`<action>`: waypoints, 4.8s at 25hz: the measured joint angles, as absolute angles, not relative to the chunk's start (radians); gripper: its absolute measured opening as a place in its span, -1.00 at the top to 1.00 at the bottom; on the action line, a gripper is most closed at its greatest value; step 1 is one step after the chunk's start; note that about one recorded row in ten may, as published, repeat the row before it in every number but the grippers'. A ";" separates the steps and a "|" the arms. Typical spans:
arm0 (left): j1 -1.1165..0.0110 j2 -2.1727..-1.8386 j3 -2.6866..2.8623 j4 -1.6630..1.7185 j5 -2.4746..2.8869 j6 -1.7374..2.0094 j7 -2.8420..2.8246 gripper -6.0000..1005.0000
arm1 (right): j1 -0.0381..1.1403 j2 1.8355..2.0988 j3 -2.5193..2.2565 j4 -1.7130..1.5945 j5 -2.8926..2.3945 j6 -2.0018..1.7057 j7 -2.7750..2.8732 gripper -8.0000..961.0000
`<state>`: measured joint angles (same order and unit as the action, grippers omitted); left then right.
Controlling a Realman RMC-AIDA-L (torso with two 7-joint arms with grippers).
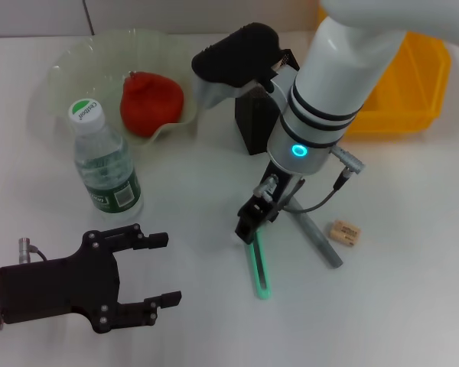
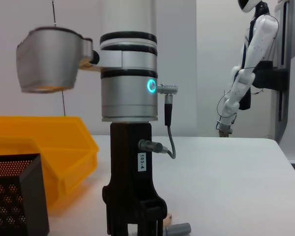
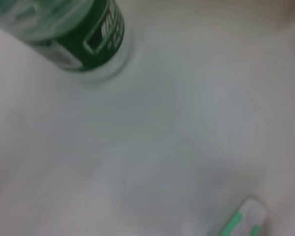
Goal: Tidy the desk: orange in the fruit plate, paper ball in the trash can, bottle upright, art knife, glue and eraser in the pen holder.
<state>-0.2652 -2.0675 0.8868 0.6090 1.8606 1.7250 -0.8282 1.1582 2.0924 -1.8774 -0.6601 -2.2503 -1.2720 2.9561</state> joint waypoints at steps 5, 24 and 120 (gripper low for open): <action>-0.267 -2.068 0.887 0.608 1.861 1.723 -0.827 -0.49 | 1.174 2.092 -1.966 -0.663 -2.241 -1.251 2.956 -0.11; -0.289 -2.069 0.887 0.571 1.861 1.715 -0.811 -0.48 | 1.191 2.092 -1.896 -0.605 -2.201 -1.246 2.957 -0.02; -0.342 -2.071 0.887 0.522 1.851 1.687 -0.792 -0.48 | 1.143 2.092 -1.998 -0.712 -2.208 -1.280 2.956 0.30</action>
<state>-0.3420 -2.0708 0.8866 0.5215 1.8514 1.6874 -0.7923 1.1434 2.0924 -1.9980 -0.7122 -2.2082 -1.2803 2.9558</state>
